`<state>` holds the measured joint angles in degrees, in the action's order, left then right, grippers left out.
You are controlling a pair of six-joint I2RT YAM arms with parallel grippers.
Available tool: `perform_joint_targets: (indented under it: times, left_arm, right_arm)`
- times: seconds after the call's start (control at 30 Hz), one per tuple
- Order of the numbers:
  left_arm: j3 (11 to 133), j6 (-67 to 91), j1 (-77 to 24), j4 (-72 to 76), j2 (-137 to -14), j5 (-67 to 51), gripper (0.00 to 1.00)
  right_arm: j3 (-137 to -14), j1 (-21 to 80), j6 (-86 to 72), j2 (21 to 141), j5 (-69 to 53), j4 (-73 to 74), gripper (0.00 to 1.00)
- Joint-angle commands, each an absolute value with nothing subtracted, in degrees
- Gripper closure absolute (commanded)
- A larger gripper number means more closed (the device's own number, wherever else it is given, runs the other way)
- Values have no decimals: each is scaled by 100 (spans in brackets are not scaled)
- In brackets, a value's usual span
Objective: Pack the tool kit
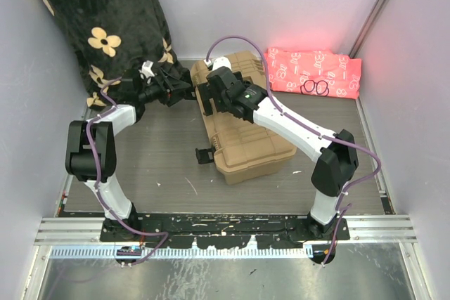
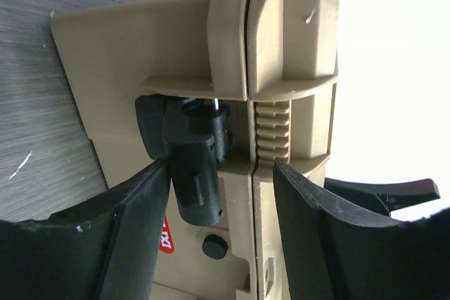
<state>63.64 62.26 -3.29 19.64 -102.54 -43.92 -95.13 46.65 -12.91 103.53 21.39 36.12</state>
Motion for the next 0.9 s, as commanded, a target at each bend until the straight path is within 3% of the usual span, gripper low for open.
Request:
perform_joint_targets:
  times: [0.0, 0.47, 0.87]
  left_arm:
    - [6599, 6076, -357, 2337, -10394, -5121, 39]
    - [6772, 6693, -369, 3558, -11153, -5701, 40]
    - [7271, 6684, -378, 3266, -10995, -5805, 40]
  right_arm:
    - [-8833, 4932, -1358, 11250, 660, 6577, 16]
    - [-8981, 4933, -1389, 11341, 606, 6735, 16]
    - [-9268, 4931, -1354, 11509, 620, 6833, 15]
